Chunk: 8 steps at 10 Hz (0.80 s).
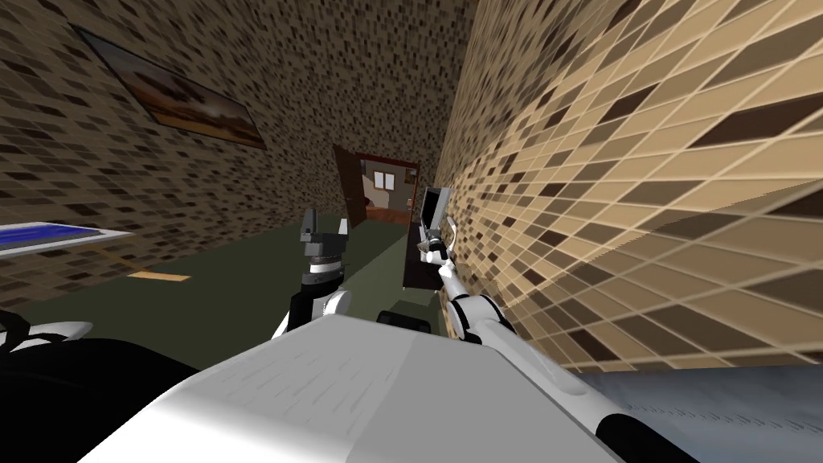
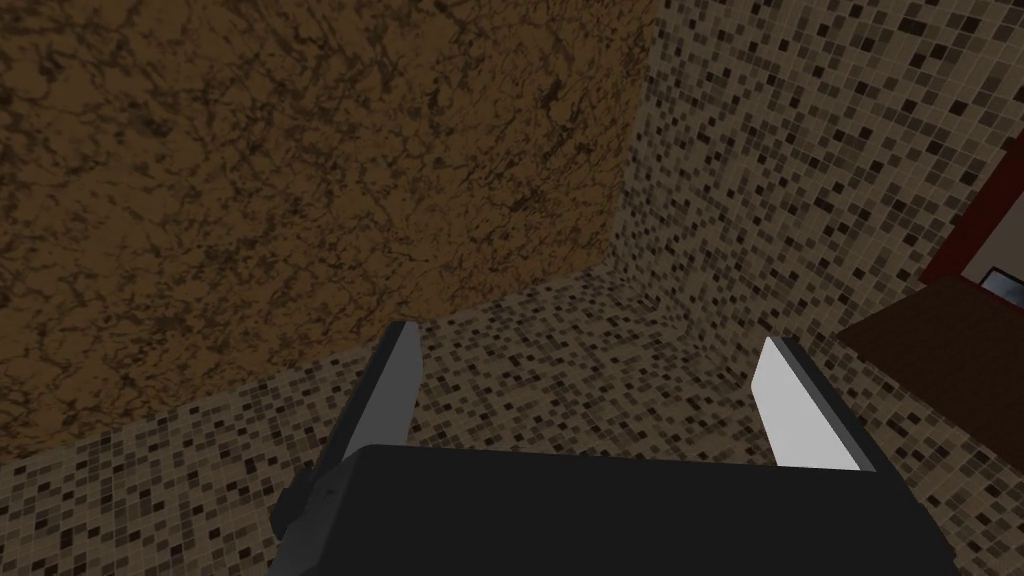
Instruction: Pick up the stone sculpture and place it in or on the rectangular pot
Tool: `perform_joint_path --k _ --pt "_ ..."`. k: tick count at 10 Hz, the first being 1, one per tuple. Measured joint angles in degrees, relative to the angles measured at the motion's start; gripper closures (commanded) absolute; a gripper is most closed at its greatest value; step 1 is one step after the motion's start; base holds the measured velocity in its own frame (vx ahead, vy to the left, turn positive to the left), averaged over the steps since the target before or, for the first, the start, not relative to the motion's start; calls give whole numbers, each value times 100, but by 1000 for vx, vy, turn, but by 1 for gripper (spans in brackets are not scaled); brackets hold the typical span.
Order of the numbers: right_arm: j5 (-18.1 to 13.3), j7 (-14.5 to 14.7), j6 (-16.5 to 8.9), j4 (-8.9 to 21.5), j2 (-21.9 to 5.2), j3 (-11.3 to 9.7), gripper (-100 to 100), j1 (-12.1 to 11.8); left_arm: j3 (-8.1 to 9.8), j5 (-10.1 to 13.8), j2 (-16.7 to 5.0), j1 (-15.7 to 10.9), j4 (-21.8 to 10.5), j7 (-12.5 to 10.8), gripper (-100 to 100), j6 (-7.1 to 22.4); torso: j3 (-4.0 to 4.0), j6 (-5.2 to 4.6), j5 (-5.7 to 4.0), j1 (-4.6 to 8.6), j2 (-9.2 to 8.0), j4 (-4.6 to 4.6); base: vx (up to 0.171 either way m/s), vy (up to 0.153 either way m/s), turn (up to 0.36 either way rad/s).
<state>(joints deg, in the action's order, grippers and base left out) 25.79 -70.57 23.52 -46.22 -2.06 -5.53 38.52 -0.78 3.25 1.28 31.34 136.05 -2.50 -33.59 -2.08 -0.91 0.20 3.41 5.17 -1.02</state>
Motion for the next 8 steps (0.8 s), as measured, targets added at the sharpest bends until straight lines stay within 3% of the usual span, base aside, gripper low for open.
perform_joint_path --k 2,4,6,7,8 --pt "28 302 -44 -32 86 36 -100 17 -1 0 1 1 0 0 0 0 -18 -2 10 -47 32 7 -79 -37 135" --pt "255 625 -262 105 356 251 -100 302 0 0 0 0 0 0 0 0 5 -1 2 -7 -9 -2 -124 -85 74" --pt "278 930 -219 222 456 263 -100 372 -1 0 1 2 0 0 0 0 -21 -3 10 -47 38 8 -4 10 -11" --pt "278 961 -214 222 458 262 0 370 -1 0 1 2 1 0 0 -1 -28 -2 11 -49 48 11 0 0 0" --pt "278 958 -214 222 458 262 0 371 -1 0 1 2 1 0 0 -1 -30 -3 11 -48 52 12 0 0 0"
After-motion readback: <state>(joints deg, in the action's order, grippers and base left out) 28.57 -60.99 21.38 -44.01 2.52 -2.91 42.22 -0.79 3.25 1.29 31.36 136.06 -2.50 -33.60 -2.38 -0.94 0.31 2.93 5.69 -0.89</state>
